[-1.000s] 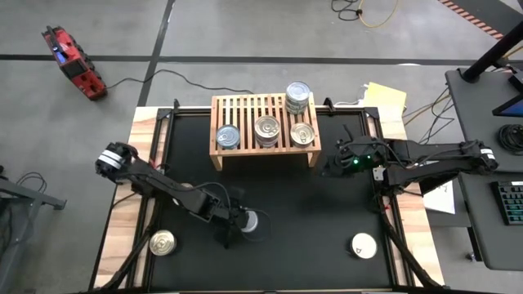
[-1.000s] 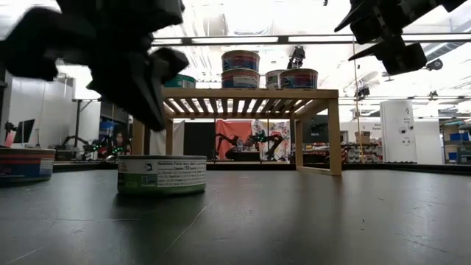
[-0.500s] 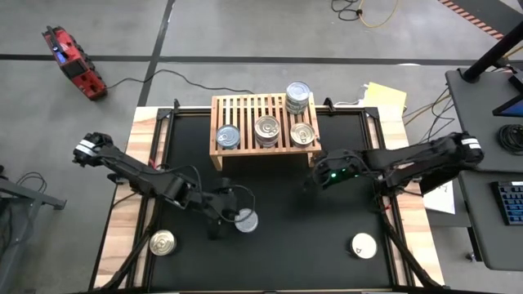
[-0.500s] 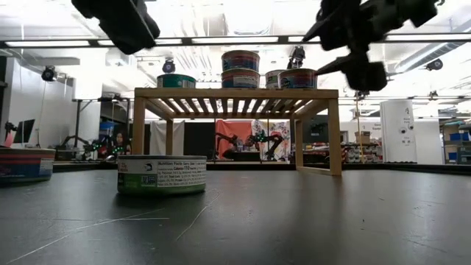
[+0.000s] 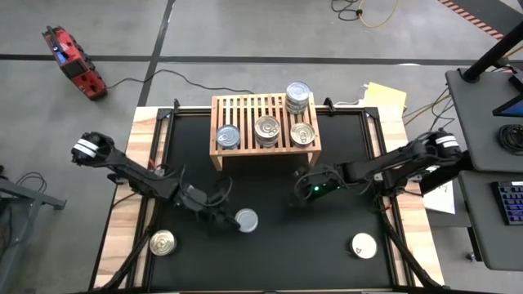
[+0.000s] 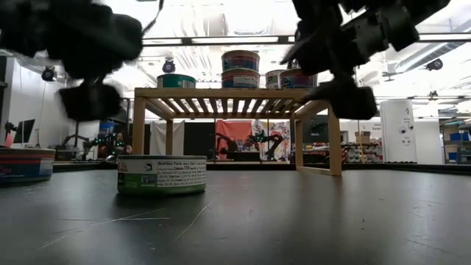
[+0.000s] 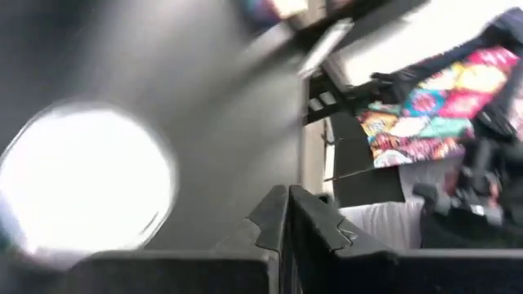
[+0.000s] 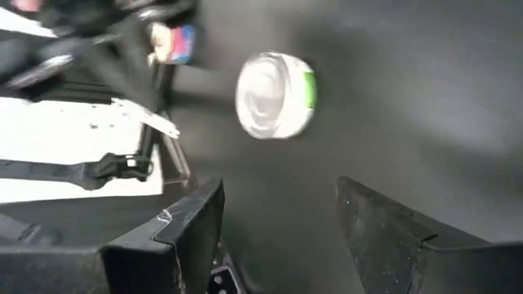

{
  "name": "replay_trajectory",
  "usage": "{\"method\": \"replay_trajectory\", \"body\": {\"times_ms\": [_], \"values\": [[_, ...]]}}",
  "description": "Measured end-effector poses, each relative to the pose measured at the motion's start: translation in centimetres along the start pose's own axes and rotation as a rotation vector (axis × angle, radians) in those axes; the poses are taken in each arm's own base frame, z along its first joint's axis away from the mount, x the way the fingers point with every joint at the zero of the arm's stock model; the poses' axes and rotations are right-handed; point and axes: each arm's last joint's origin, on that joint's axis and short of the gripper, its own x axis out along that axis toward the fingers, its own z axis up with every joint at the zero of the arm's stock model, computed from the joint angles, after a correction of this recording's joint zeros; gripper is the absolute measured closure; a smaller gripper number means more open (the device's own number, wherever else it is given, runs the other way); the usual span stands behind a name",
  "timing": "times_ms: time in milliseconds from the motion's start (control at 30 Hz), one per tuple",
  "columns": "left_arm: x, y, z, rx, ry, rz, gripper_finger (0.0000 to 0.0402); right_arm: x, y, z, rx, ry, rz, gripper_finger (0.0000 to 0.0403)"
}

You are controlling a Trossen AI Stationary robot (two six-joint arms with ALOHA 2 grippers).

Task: Stack canned seafood by type on shelf
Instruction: Stack the green white tuna can on top of the green white tuna can on the shelf

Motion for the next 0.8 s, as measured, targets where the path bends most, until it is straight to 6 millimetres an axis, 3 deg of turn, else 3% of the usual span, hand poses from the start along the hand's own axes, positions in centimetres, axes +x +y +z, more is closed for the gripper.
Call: {"method": "replay_trajectory", "body": {"times_ms": [100, 367, 533, 800], "values": [[-0.3, 1.2, -0.7, -0.099, 0.012, 0.041, 0.0401, 1.7, 0.1, -0.1, -0.009, -0.02, 0.066, 0.0179], [-0.4, 2.2, -0.8, -0.09, -0.041, 0.205, 0.0401, 5.6, 0.6, 0.3, -0.017, -0.018, 0.028, 0.0179], [-0.2, 1.8, -0.5, -0.011, -0.029, 0.291, 0.0401, 7.5, 1.1, 0.6, -0.068, -0.04, -0.048, 0.0179], [0.1, 0.6, 0.3, -0.047, -0.053, 0.305, 0.0402, 9.5, 2.4, 0.9, -0.132, -0.025, -0.095, 0.0179]]}}
